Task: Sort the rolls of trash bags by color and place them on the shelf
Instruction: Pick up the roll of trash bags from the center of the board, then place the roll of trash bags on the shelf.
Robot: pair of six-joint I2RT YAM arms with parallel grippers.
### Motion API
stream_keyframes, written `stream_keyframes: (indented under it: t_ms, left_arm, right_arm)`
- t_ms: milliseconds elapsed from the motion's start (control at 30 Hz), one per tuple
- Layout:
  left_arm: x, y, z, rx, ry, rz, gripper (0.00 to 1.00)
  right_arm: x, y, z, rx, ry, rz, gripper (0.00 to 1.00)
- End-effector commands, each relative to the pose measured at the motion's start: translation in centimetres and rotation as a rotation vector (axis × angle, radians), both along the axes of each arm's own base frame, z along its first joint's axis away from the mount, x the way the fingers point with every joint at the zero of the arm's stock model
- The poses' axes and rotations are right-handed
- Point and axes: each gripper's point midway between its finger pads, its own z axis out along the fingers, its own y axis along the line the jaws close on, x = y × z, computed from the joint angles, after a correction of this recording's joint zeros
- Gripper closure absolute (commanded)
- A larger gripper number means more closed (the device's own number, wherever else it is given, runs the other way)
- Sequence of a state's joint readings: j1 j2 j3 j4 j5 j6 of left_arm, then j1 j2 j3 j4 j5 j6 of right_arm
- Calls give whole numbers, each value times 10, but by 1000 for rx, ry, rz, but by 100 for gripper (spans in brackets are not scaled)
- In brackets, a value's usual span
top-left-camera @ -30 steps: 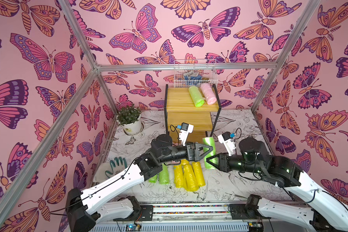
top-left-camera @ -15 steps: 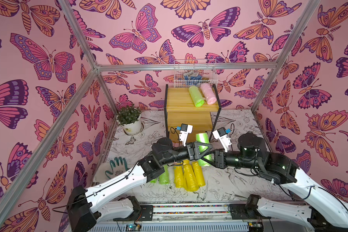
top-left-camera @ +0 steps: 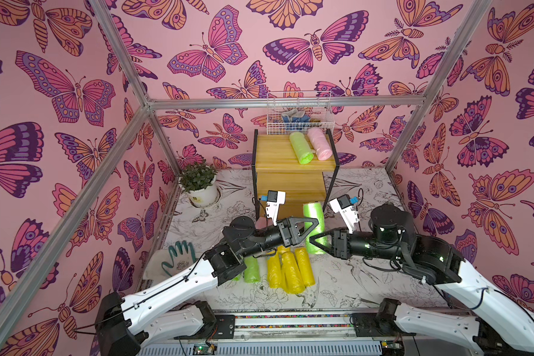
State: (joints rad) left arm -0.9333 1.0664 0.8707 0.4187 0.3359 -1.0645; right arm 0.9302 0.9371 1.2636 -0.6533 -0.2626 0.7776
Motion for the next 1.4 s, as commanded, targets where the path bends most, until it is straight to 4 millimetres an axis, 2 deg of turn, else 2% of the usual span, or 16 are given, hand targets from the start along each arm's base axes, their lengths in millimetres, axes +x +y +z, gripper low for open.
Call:
stream_keyframes:
  t_ms: [0,100,200,233,300,333,400,467,533,600,733,867,1033,1133,1233,1367]
  left_arm:
    - [5,-2,1,-11,5,3,35]
    - [4,-7,2,-9,6,-21,41]
    - [3,-9,5,-11,1,-32,59]
    - [2,-8,6,-12,-5,-34,66]
    - [1,-8,9,-4,-17,-36,94]
    - [1,-8,8,13,-15,-35,100]
    - [2,-6,6,68,-16,-28,100]
    - [4,-4,6,138,-19,-18,100]
    - [8,3,5,225,-24,6,100]
    - [16,14,10,312,-36,52,100]
    - [38,40,29,450,-90,164,100]
    - [67,57,55,518,-138,264,100]
    - [122,57,65,643,-160,380,100]
    - [157,48,67,696,-189,415,100]
    - [191,39,67,752,-222,445,100]
    - [230,39,67,790,-244,507,100]
  right_arm:
    - [-1,3,29,76,-64,16,100]
    - [0,8,29,80,-58,27,100]
    - [1,8,29,71,-54,23,100]
    - [2,8,29,69,-55,18,100]
    - [4,5,30,64,-62,4,95]
    - [4,4,31,61,-64,-3,89]
    - [7,-1,32,41,-73,-31,65]
    - [10,-11,33,1,-91,-66,45]
    - [17,-29,32,-76,-117,-143,34]
    - [26,-57,32,-179,-153,-247,28]
    - [38,-118,31,-366,-233,-457,25]
    - [36,-152,24,-432,-266,-557,24]
    - [33,-165,0,-440,-249,-603,25]
    - [33,-169,-21,-466,-227,-620,25]
    - [32,-170,-40,-491,-200,-623,25]
    - [30,-166,-66,-512,-154,-608,26]
